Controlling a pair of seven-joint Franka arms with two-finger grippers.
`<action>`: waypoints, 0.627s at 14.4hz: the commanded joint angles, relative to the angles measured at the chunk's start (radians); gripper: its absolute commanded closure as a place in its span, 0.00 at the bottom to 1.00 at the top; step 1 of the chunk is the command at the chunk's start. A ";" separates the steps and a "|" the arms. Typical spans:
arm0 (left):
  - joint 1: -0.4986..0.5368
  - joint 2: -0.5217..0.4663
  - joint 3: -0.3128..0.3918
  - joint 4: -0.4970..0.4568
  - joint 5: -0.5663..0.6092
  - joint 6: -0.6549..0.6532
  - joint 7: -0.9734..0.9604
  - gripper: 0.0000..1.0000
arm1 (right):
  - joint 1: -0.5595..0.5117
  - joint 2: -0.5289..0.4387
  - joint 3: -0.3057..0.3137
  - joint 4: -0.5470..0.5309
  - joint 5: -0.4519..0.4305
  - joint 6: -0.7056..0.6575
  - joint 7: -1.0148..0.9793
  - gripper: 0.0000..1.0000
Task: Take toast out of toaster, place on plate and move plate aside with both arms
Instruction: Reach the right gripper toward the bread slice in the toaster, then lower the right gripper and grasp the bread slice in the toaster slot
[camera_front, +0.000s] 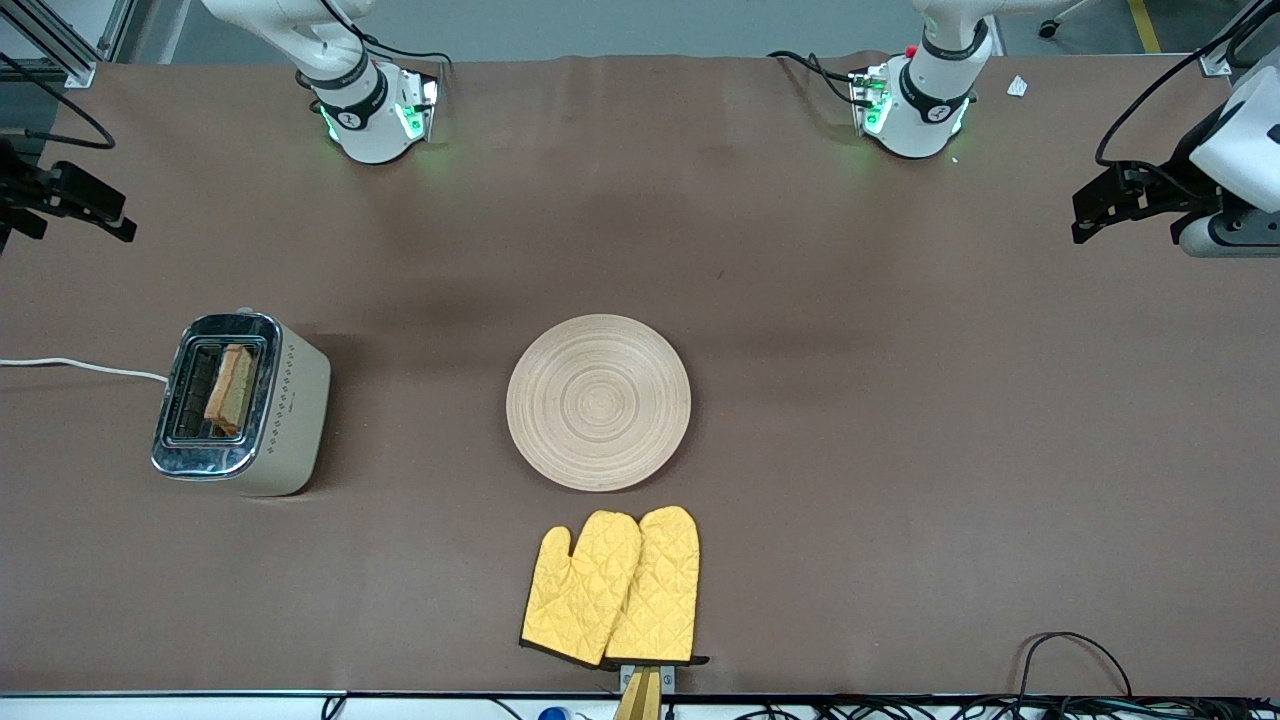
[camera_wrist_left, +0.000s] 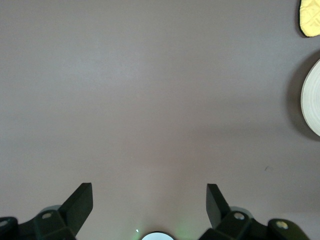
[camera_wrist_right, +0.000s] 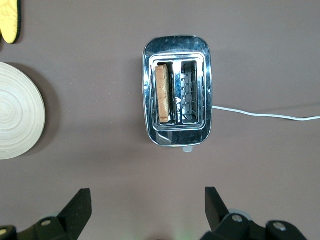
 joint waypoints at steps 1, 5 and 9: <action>-0.004 0.030 0.000 0.037 0.004 0.005 0.017 0.00 | -0.009 0.081 0.008 -0.013 0.020 0.061 -0.004 0.00; -0.007 0.041 0.000 0.037 -0.002 0.013 0.009 0.00 | -0.005 0.257 0.008 -0.040 0.022 0.203 0.001 0.00; -0.007 0.041 -0.002 0.040 -0.002 0.016 0.010 0.00 | -0.012 0.394 0.008 -0.041 0.022 0.330 0.001 0.00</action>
